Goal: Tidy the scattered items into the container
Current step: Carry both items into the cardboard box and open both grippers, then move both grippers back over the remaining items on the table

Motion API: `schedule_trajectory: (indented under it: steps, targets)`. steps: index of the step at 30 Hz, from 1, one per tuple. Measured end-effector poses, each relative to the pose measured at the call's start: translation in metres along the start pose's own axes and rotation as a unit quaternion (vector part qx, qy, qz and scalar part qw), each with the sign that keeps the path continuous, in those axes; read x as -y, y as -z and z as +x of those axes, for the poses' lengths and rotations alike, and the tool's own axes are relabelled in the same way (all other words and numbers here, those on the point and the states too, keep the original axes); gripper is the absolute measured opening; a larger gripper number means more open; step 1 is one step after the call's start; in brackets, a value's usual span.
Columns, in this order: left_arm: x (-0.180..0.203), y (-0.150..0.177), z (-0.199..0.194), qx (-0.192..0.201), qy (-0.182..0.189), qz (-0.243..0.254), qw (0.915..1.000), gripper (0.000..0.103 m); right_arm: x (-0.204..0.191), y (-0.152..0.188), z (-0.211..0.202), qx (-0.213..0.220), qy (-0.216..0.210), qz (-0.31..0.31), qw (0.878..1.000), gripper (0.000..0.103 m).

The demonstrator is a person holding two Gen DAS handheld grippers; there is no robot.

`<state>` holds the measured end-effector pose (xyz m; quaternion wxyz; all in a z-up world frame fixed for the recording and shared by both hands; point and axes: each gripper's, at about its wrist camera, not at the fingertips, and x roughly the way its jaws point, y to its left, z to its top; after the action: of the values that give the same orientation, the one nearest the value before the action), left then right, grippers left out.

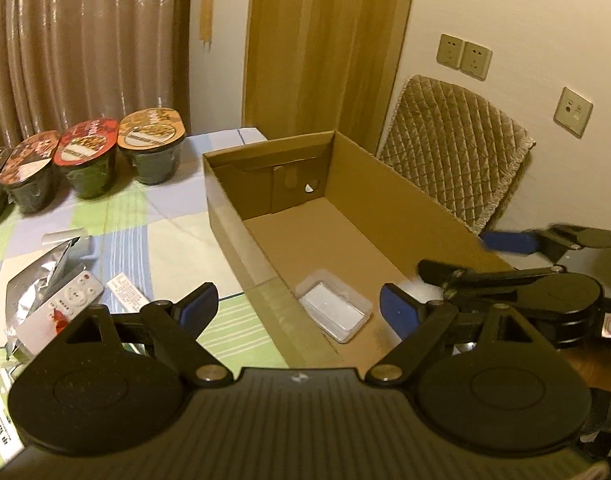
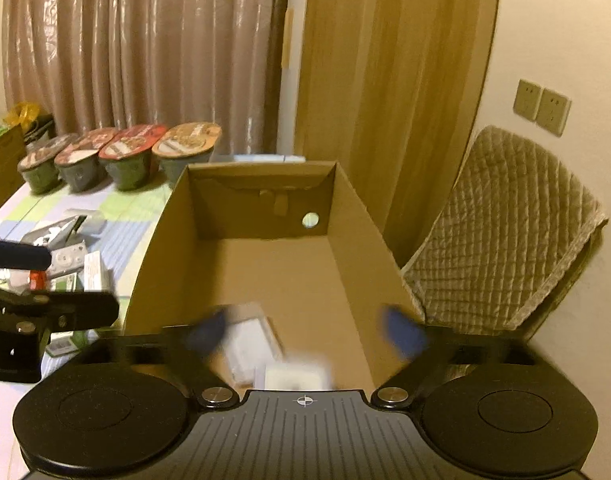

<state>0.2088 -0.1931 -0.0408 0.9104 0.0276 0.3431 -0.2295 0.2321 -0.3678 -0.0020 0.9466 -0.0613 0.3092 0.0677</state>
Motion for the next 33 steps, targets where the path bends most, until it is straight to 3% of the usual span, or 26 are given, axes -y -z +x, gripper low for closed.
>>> schedule_trajectory:
  steps: [13, 21, 33]
  targets:
    - [-0.022, 0.017, -0.021, -0.003, -0.020, -0.019, 0.9996, 0.085, -0.014, 0.003, -0.011, -0.010, -0.010, -0.004, 1.000, 0.099]
    - [-0.054, 0.038, -0.053, -0.005, -0.055, -0.041, 0.9976, 0.087, -0.033, 0.005, -0.031, -0.003, -0.029, -0.008, 1.000, 0.099]
    - [-0.122, 0.088, -0.113, -0.021, -0.133, -0.074, 0.9881, 0.088, -0.103, 0.014, -0.063, 0.015, -0.110, -0.050, 0.993, 0.099]
